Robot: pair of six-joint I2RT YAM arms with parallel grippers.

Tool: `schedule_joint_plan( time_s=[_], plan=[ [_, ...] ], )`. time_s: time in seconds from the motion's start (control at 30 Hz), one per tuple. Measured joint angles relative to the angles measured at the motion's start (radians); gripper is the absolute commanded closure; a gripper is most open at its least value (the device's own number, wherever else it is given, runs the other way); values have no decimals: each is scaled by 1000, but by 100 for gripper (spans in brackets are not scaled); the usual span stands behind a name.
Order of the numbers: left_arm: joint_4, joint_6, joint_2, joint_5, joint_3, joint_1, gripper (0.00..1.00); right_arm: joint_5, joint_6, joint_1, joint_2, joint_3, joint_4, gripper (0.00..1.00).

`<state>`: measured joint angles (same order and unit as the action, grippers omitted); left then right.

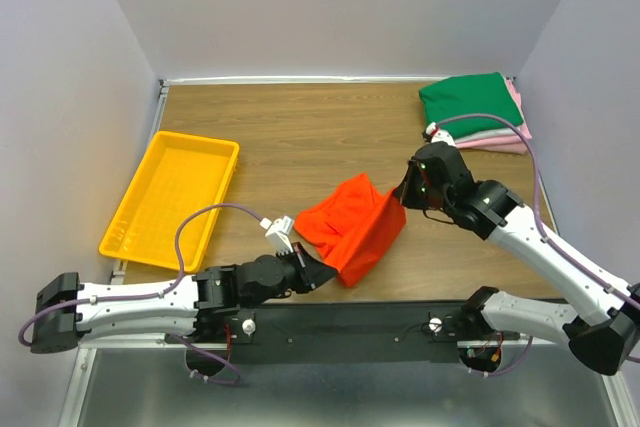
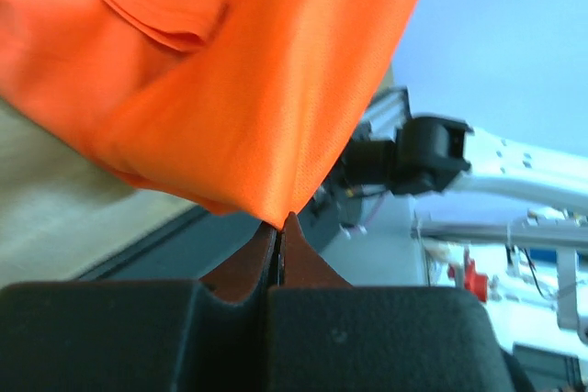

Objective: Fold and stack the t-shirts
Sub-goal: Fold the tshirt

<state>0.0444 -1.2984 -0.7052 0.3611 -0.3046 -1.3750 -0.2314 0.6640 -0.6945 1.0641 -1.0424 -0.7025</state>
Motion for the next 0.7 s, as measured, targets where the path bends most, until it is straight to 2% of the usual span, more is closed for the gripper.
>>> schedule_joint_plan(
  time_s=[0.27, 0.7],
  plan=[
    [67, 79, -13, -66, 36, 153, 100, -53, -34, 0, 97, -18, 76, 100],
    [154, 137, -5, -131, 119, 331, 100, -94, -90, 0, 292, -73, 206, 100]
  ],
)
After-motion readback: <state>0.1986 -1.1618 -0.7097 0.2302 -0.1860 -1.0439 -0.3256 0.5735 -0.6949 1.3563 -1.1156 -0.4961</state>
